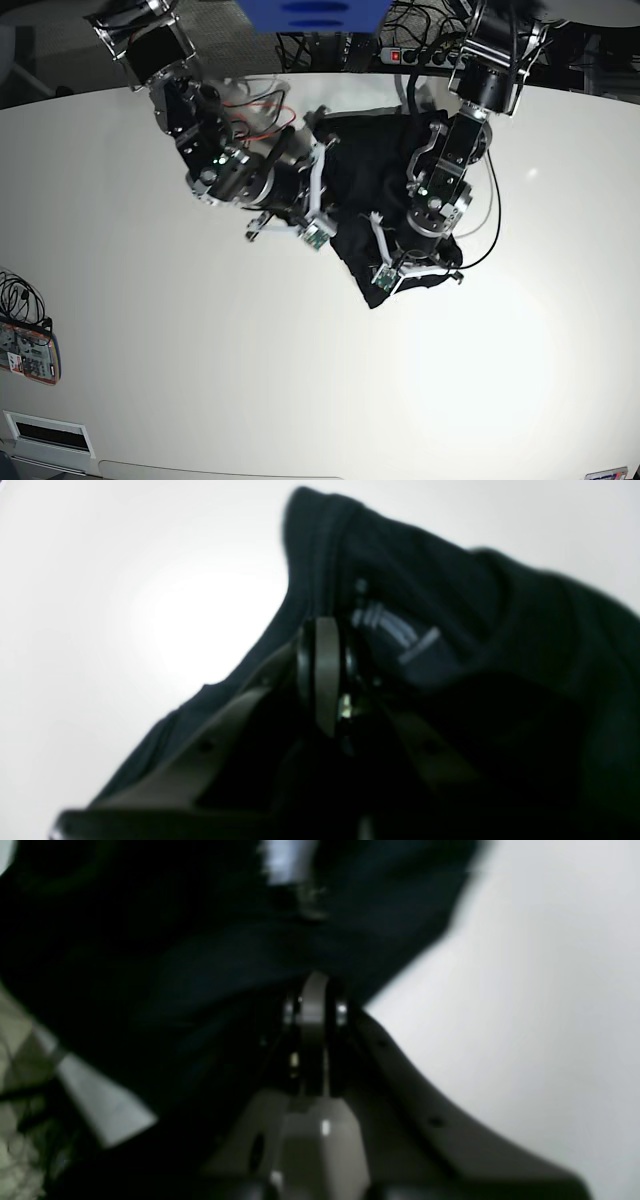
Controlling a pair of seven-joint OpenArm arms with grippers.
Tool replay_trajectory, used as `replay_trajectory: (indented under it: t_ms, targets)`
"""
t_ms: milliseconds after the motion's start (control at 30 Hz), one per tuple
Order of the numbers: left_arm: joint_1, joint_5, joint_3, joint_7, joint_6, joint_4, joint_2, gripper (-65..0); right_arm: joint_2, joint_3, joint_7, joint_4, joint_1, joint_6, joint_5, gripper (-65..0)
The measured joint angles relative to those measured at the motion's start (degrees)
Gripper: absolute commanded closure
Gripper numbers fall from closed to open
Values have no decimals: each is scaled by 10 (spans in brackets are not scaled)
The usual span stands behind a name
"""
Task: Fold the T-shirt properly
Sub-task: 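Flip and square the bundle with both grippers, then release it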
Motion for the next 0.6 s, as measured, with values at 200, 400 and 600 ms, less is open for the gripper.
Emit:
replay_trajectory:
  t_ms: [200, 400, 600]
  targets:
    - [-52, 1, 0, 2, 3, -62, 27, 0, -1, 129, 1, 33, 0, -3, -3, 0]
    - [-89, 0, 34, -2, 1, -74, 46, 0, -2, 173, -34, 53, -2, -1, -1, 0]
    - [-59, -4, -25, 5, 1, 92, 43, 0, -3, 228, -2, 63, -1, 0, -3, 0]
